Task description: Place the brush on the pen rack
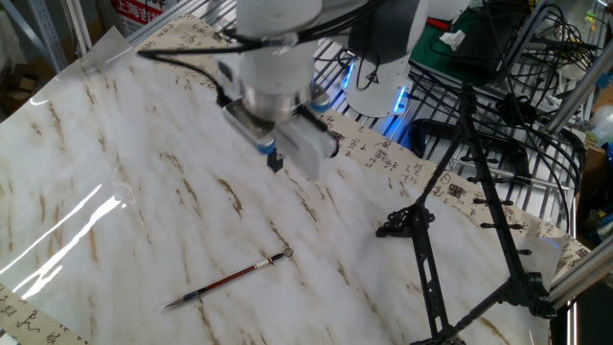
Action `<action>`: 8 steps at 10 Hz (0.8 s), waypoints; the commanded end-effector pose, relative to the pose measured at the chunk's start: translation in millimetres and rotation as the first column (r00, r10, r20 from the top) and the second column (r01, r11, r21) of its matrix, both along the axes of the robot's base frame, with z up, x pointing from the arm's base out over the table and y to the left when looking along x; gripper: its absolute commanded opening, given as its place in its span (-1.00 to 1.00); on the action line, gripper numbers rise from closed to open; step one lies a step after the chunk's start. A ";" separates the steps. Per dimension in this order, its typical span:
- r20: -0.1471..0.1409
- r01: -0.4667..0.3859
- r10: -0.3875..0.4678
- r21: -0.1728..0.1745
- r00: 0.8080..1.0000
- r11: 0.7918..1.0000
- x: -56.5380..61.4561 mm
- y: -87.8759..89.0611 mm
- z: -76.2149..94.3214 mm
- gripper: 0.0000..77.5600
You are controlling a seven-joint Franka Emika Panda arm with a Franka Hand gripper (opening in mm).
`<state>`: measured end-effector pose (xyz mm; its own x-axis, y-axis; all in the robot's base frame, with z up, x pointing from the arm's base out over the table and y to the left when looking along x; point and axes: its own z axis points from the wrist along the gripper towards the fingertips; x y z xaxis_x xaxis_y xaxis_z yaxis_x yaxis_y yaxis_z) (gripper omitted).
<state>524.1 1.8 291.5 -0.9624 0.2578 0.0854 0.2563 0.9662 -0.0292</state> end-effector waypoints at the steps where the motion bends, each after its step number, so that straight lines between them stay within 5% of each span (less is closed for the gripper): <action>1: -0.006 0.017 -0.017 0.007 1.000 1.000 31.5 -0.1 -11.8 -1.00; 5: -0.005 0.007 -0.007 0.020 1.000 1.000 61.5 -5.6 -21.7 -1.00; 8: 0.003 0.011 -0.012 0.018 1.000 1.000 67.0 -9.2 -21.0 -1.00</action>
<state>590.1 -6.5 269.1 -0.9594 0.2665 0.0921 0.2665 0.9638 -0.0132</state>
